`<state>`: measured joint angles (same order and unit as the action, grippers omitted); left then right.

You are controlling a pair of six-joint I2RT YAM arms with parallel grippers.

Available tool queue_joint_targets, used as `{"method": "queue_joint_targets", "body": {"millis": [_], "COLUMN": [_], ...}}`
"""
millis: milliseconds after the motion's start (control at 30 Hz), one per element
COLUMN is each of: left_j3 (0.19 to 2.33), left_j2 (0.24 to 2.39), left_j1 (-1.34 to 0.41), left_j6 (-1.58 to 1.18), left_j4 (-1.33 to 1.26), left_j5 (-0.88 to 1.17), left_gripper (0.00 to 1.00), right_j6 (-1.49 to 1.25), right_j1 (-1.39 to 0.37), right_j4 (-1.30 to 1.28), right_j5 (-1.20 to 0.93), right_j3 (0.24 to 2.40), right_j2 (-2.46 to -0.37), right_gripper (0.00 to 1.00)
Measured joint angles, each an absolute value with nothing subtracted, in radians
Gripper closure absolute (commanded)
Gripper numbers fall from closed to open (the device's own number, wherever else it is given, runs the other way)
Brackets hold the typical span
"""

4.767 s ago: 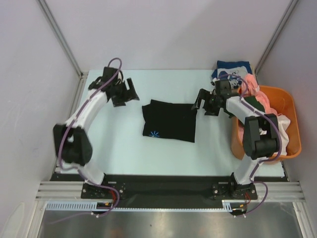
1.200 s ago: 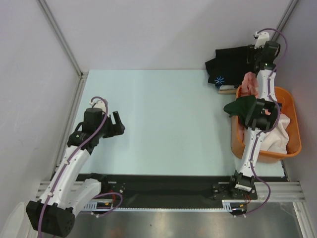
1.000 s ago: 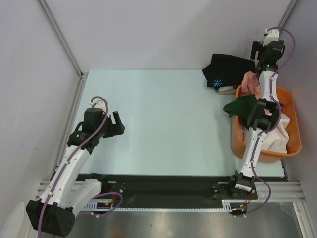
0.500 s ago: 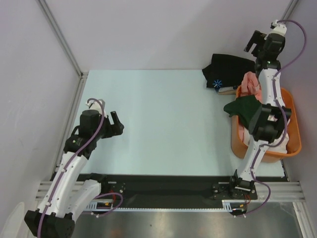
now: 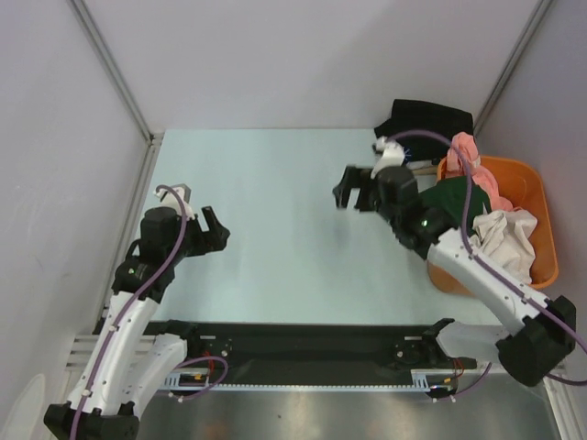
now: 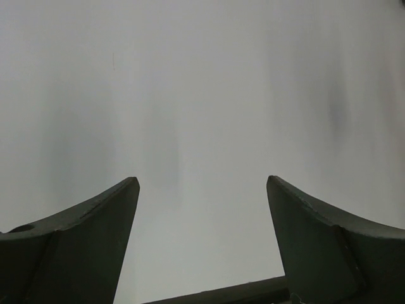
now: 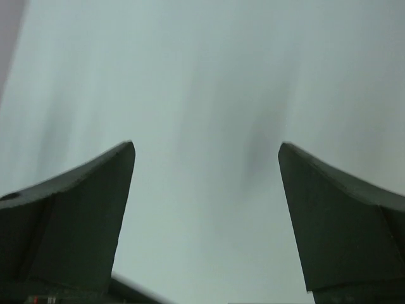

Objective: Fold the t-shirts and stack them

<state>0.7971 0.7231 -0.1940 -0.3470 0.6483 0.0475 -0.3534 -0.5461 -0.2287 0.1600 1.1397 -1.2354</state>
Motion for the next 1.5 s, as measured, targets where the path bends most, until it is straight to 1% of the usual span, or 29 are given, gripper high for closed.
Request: {"method": "queue_joint_targets", "body": {"millis": [133,200,333,433,500,567,700,800,900,967,1067,1133,1167,1200,1333,1467,1500], "left_j3": [0.797,0.797,0.797,0.797,0.797,0.797,0.797,0.797,0.797,0.797,0.796,0.796,0.796,0.796,0.796,0.796,0.795], "left_j2": [0.689,0.678,0.673,0.673,0.672,0.672,0.672,0.672,0.669,0.666,0.665,0.665,0.665,0.665,0.664,0.657,0.653], "left_j1": [-0.194,-0.194,-0.194,-0.194,-0.194,-0.194,-0.194,-0.194,-0.194,-0.194,-0.194,-0.194,-0.194,-0.194,-0.194,-0.194,-0.194], "left_j6": [-0.347,-0.347,-0.347,-0.347,-0.347,-0.347,-0.347,-0.347,-0.346,-0.347,-0.346,-0.346,-0.346,-0.347,-0.346,-0.342,-0.339], "left_j4": [0.644,0.641,0.636,0.636,0.635,0.635,0.633,0.633,0.632,0.631,0.63,0.63,0.63,0.63,0.63,0.63,0.629], "left_j5": [0.057,0.06,0.065,0.065,0.065,0.066,0.067,0.067,0.067,0.067,0.068,0.068,0.068,0.068,0.068,0.082,0.083], "left_gripper": [0.12,0.12,0.12,0.12,0.12,0.12,0.12,0.12,0.12,0.12,0.12,0.12,0.12,0.12,0.12,0.12,0.12], "right_j6": [-0.461,-0.514,-0.616,-0.678,-0.694,-0.678,-0.606,-0.545,-0.503,-0.486,-0.472,-0.468,-0.467,-0.464,-0.466,-0.467,-0.467], "right_j1": [-0.748,-0.831,-0.949,-0.97,-0.93,-0.823,-0.442,-0.199,-0.064,-0.021,-0.01,-0.011,-0.011,-0.011,-0.012,-0.031,-0.039], "right_j4": [-0.293,-0.349,-0.497,-0.641,-0.721,-0.764,-0.794,-0.803,-0.818,-0.817,-0.809,-0.812,-0.813,-0.813,-0.811,-0.811,-0.81], "right_j5": [0.236,0.266,0.413,0.521,0.579,0.586,0.525,0.486,0.436,0.393,0.32,0.283,0.266,0.257,0.222,0.219,0.219], "right_j3": [0.918,0.864,0.872,0.928,0.979,1.024,1.118,1.156,1.158,1.14,1.056,0.995,0.97,0.957,0.917,0.908,0.907], "right_j2": [-1.101,-1.05,-1.002,-0.99,-0.979,-0.966,-0.966,-0.999,-1.065,-1.121,-1.143,-1.134,-1.13,-1.126,-1.098,-1.077,-1.071], "right_gripper": [0.0,0.0,0.0,0.0,0.0,0.0,0.0,0.0,0.01,0.02,0.03,0.11,0.2,0.22,0.19,0.12,0.12]}}
